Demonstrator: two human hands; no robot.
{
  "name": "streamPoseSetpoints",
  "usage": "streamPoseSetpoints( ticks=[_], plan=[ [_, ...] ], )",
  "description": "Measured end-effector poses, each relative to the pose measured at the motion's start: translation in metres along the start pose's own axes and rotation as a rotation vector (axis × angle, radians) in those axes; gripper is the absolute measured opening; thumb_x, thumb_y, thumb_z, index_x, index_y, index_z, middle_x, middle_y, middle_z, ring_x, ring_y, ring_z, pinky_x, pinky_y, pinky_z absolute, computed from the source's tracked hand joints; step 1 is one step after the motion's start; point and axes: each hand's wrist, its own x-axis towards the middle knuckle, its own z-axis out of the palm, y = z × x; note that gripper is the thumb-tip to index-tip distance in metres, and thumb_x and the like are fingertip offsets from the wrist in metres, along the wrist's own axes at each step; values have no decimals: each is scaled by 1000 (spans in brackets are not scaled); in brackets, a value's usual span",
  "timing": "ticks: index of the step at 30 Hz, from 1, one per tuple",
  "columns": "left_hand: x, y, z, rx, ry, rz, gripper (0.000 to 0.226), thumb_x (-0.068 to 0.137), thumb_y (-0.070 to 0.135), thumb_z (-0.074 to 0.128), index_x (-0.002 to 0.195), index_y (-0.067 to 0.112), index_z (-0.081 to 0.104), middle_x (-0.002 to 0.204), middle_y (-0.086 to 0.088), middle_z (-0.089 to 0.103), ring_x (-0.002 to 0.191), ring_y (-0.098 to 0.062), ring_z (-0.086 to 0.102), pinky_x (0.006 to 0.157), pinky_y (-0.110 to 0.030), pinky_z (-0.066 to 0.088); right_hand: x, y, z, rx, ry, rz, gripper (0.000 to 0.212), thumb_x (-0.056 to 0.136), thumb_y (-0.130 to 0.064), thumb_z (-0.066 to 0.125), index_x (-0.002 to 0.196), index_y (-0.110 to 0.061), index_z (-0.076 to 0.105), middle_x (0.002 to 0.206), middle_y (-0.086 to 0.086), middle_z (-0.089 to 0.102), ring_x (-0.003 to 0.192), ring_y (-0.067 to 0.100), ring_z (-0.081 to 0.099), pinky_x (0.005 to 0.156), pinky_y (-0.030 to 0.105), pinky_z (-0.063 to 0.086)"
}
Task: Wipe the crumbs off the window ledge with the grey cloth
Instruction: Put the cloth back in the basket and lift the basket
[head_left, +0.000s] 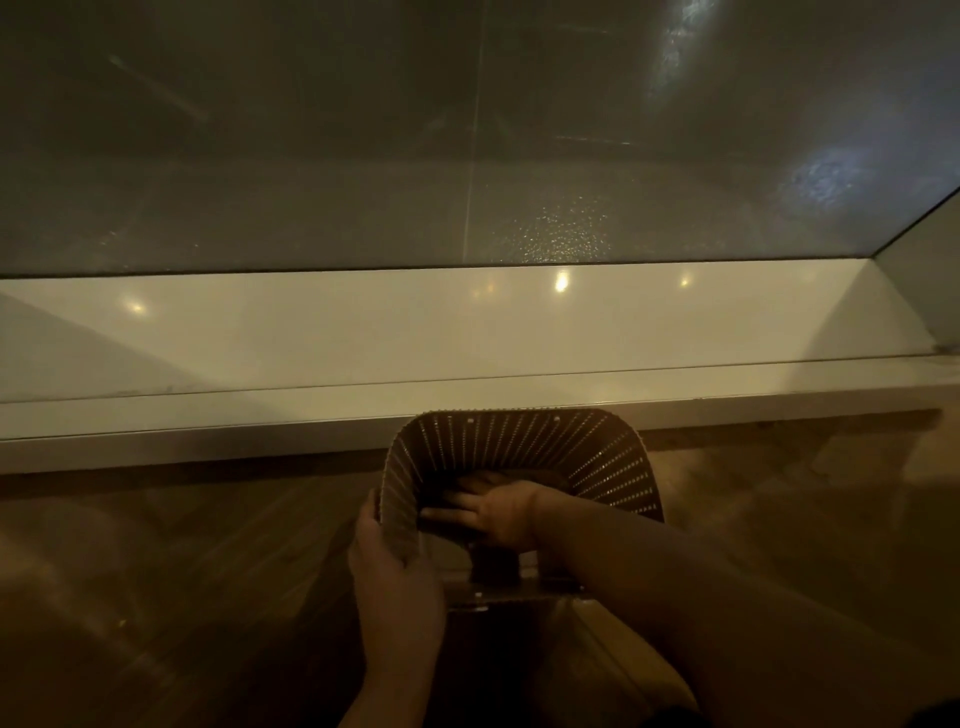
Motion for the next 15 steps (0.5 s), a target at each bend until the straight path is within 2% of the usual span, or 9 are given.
streamPoseSetpoints(
  ticks=[3,6,10,13,15],
  plan=[
    [0,-1,-1,5,-4,-14,61,88,0,48,141,27,35,140,-6,45,123,-26,49,99,-52,47,1,-1,-2,-133,3,-42,70,96,-47,35,147,-37,-11,160,1,-1,146,29,-4,114,47,-11],
    [0,2,-2,13,-33,-32,68,86,-2,50,142,31,31,140,-6,45,122,-28,51,96,-53,48,-4,-3,-10,-131,38,-109,66,94,-54,30,149,-35,-3,160,-1,-2,147,30,-3,115,50,-13],
    [-3,9,-4,17,-54,-24,64,88,1,50,143,27,31,138,-6,48,122,-27,51,98,-47,46,-26,-4,-25,-39,69,-147,64,94,-49,36,149,-32,9,160,-2,1,146,31,4,116,56,1],
    [-7,12,-7,25,-63,-19,57,93,10,49,143,30,30,135,-6,52,118,-29,53,94,-43,44,-50,-7,-38,18,37,-131,60,95,-39,41,149,-26,17,159,4,10,144,30,15,114,54,18],
    [-7,12,-7,51,-63,-19,52,94,15,49,142,27,32,129,-8,56,113,-30,56,91,-41,44,-66,-10,-46,26,121,-140,57,95,-29,45,147,-22,24,158,7,16,145,27,16,116,50,19]
  ],
)
